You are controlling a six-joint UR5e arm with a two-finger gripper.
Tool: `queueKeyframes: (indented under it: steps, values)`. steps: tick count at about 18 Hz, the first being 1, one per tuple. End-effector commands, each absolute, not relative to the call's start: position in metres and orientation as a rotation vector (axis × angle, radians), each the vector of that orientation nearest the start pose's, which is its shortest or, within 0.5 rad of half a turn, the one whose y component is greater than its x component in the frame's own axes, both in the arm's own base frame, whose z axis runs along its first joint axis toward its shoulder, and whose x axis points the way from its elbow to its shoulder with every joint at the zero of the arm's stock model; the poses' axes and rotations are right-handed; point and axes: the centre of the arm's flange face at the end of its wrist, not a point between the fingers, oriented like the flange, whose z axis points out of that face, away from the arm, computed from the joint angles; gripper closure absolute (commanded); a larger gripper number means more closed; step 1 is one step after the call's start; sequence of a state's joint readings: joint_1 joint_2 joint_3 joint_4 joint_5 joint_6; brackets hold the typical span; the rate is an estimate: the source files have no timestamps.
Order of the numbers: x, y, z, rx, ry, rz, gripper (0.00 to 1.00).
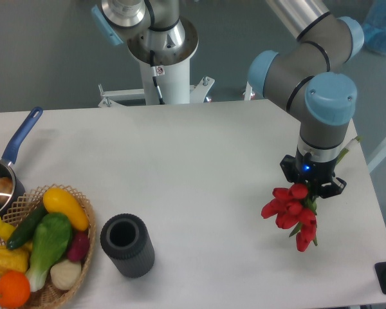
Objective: Insert the flowers into the vase
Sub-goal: 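Carry the red tulip bunch in the gripper toward the grey vase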
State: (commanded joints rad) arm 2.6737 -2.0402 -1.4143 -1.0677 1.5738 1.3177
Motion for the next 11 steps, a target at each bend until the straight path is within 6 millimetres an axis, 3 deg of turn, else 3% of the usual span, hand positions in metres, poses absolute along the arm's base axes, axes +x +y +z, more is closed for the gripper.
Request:
queueKeyframes:
  steps: [5, 9, 11]
  values:
    - [-0.547, 0.425, 0.352, -3.025, 0.31, 0.287, 1.0]
    - [-0.539, 0.43, 0.392, -2.827, 0.144, 0.246, 1.0]
    - [-0.528, 0.442, 0.409, -2.71, 0.091, 0.234, 1.0]
